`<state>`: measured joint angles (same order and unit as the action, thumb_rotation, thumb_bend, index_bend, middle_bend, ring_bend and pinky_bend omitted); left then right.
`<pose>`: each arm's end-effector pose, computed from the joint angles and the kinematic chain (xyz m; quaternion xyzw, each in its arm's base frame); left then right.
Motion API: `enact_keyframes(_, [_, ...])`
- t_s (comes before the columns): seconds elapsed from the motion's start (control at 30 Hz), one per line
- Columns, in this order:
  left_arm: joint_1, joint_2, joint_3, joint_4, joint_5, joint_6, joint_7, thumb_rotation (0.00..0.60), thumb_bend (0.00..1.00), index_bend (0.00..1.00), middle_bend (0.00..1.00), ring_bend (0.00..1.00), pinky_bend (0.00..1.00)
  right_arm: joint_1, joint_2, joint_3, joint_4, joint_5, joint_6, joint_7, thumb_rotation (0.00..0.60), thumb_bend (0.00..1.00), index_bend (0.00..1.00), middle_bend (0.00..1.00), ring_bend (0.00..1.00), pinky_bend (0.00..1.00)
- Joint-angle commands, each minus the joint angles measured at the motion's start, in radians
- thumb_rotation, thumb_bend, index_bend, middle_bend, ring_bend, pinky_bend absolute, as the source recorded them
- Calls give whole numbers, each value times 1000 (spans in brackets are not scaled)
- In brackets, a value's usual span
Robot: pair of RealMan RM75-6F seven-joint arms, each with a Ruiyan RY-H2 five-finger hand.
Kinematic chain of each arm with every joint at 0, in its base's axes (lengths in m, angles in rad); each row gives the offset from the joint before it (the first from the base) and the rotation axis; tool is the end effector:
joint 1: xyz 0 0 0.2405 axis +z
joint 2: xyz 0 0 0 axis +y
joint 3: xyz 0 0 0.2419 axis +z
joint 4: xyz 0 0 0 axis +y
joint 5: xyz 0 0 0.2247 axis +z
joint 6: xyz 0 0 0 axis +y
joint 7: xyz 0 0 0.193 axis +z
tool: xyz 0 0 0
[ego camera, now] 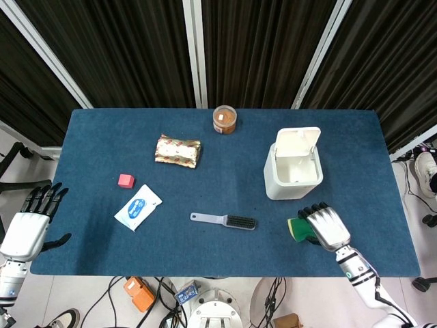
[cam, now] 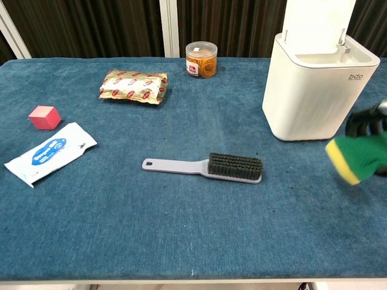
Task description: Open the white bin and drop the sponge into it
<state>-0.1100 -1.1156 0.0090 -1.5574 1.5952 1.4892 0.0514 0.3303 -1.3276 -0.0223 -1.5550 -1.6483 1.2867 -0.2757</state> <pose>-0.2996 0.2244 0.1287 -0.6557 -0.3406 -0.3636 0.5674 -0.2196 -0.2639 0.0216 0.7604 -0.2776 0.3669 0.4584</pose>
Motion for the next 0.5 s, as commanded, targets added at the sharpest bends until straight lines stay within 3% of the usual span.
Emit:
enact_keyframes(0.03, [0, 0, 0, -1, 0, 0, 0, 600, 93, 0, 0, 0, 3, -53, 87, 0, -86, -115, 175, 71, 600, 469, 693, 621, 554, 509])
enact_keyframes(0.13, [0, 0, 0, -2, 0, 0, 2, 600, 93, 0, 0, 0, 4, -55, 140, 39, -169, -116, 220, 59, 600, 469, 687, 621, 554, 510])
enact_keyframes(0.23, [0, -2, 0, -3, -1, -2, 7, 600, 92, 0, 0, 0, 3, -28, 197, 108, -284, -46, 192, 16, 600, 469, 674, 621, 554, 508])
enact_keyframes(0.37, [-3, -5, -1, -4, -5, -9, 14, 600, 92, 0, 0, 0, 3, 47, 226, 234, -382, 140, 97, -87, 600, 469, 652, 620, 552, 495])
enact_keyframes(0.5, [-8, -7, -3, -5, -15, -23, 24, 600, 92, 0, 0, 0, 3, 157, 176, 340, -380, 376, -21, -180, 600, 469, 618, 620, 521, 475])
